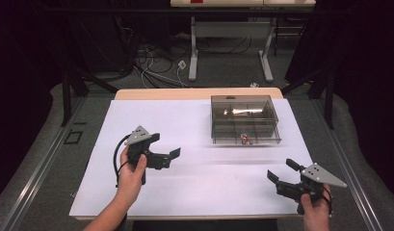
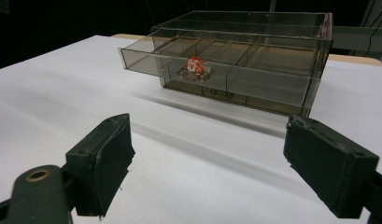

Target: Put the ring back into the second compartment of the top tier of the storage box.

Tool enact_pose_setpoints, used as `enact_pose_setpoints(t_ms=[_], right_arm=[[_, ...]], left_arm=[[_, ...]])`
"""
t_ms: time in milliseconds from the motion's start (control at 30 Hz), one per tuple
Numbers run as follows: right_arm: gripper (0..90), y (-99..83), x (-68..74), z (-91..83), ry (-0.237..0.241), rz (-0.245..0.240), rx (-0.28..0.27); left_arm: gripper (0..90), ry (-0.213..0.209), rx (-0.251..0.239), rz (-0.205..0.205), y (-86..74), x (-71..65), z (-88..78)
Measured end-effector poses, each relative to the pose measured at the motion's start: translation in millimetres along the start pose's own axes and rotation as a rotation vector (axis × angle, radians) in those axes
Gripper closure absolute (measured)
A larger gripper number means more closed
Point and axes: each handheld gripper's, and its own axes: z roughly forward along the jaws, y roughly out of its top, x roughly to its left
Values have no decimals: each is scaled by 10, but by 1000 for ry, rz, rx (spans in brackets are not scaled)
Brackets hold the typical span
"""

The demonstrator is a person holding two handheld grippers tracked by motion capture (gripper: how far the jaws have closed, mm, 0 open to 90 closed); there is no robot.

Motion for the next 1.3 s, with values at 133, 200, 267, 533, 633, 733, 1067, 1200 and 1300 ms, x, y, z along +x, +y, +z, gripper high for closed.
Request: enact_pose_setpoints(t_ms=[133, 200, 267, 533, 633, 733, 1067, 1200, 1300], right_arm=[[149, -8, 4, 8, -2, 12, -4], [149, -8, -1, 4, 3, 5, 0], [149, -9, 1, 4, 5, 8, -1], [150, -15, -3, 9, 6, 1, 3], [150, -19, 2, 11, 4, 3, 8], [150, -28, 0, 23, 9, 2, 5], [149, -41, 4, 49, 17, -11, 19], [149, -41, 2, 47, 14, -7, 21], [149, -38, -4, 35, -5, -29, 10]], left_arm=[[2, 23, -22, -33, -129, 71, -125], [3, 27, -23, -40, -195, 92, -175], [3, 28, -27, -42, -226, 100, -198], [3, 55, -13, -56, -468, 187, -337], [2, 74, -2, -51, -565, 227, -382], [3, 84, -1, -60, -632, 247, -414], [3, 127, 20, -55, -792, 314, -477], [3, 120, 13, -63, -818, 332, -473], [3, 121, 10, -71, -822, 337, -470]])
